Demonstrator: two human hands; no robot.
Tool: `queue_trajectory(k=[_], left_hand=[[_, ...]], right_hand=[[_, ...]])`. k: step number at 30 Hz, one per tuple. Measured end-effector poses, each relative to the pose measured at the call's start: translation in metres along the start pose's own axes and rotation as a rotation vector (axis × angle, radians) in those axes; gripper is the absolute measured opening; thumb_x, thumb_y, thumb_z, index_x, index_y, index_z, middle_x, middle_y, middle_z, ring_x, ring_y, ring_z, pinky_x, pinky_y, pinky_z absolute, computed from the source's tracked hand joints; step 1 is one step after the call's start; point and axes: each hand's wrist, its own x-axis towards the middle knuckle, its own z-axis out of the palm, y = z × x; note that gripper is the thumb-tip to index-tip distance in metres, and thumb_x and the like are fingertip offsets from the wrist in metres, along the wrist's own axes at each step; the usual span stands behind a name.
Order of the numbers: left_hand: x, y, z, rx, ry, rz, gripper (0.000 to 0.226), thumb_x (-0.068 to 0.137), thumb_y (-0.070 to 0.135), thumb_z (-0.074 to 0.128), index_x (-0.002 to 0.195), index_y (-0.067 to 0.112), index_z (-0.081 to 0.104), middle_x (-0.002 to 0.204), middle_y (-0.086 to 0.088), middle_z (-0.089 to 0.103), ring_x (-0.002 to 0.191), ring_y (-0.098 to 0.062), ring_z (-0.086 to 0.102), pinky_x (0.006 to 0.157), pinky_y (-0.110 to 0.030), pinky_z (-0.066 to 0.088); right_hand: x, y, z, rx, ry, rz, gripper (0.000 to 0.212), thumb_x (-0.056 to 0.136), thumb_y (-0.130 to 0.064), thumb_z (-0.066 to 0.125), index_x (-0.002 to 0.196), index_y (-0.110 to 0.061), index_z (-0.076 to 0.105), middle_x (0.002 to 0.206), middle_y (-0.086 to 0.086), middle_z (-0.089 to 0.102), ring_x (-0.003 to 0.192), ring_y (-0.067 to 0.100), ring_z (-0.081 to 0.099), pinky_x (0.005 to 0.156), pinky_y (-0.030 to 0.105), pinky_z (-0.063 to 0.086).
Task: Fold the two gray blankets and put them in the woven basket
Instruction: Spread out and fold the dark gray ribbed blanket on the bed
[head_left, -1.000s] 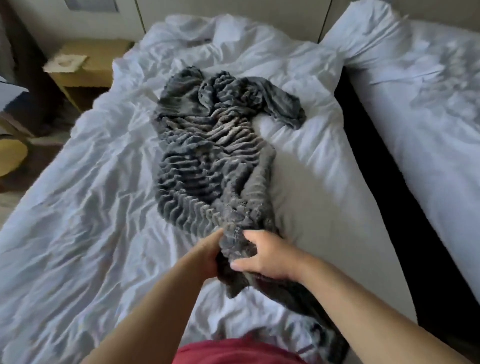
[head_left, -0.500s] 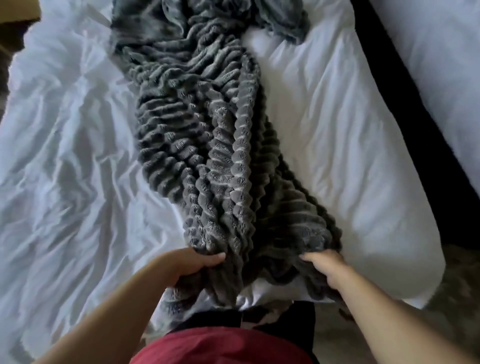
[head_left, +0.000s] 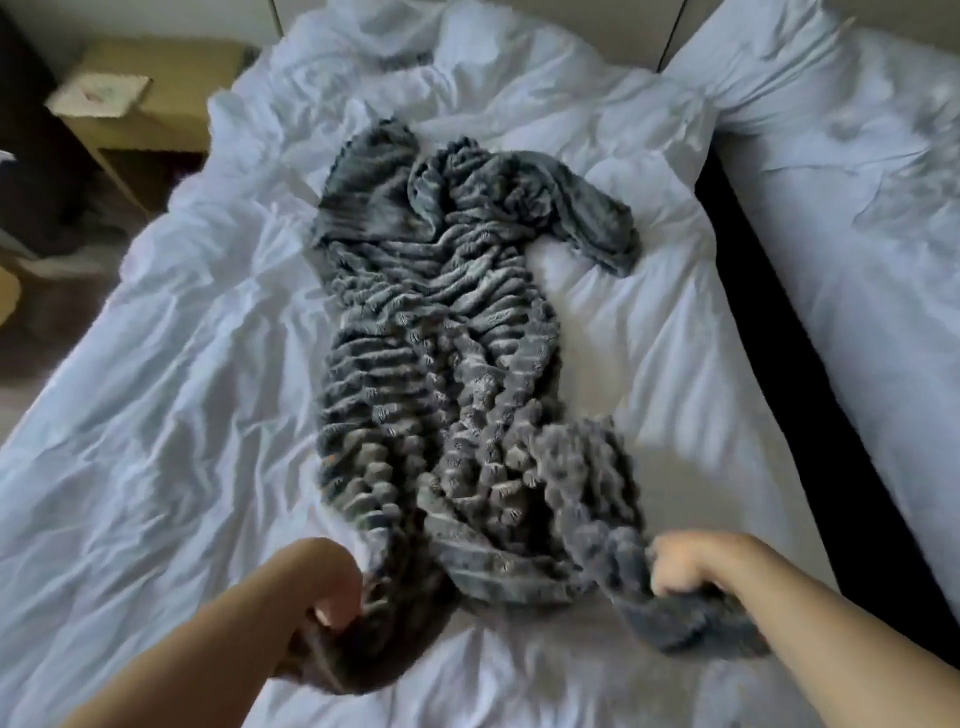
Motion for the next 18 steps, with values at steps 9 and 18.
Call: queue_trajectory(k=[9,18], left_hand=[[0.072,0.015,-0.137,-0.611,0.869,-0.011,0.079,0.076,0.009,0.054,0.145,0.035,0.027,0.143,-0.012,0.035,0.107,-0.034,0.059,0.075,-0.039,0.051],[0.252,0.055,-0.173,-0.238,0.506,-0.124,0.092,0.085,0.036,0.064,0.151,0.038,-0.001,0.148,-0.024,0.019,0.118,-0.036,0.054,0.088,-0.039,0.049]], right_hand=[[0.116,-0.054,-0.133,0.394,0.776,-0.186,0.047,0.086,-0.015,0.056,0.131,-0.027,0.045,0.132,0.007,0.042,0.104,0.031,0.057,0.079,0.039,0.048],[0.312,-0.168,-0.123,-0.183,0.304,-0.201,0.076,0.084,-0.029,0.055,0.152,-0.025,0.019,0.15,0.02,0.03,0.13,0.038,0.042,0.104,0.037,0.042]])
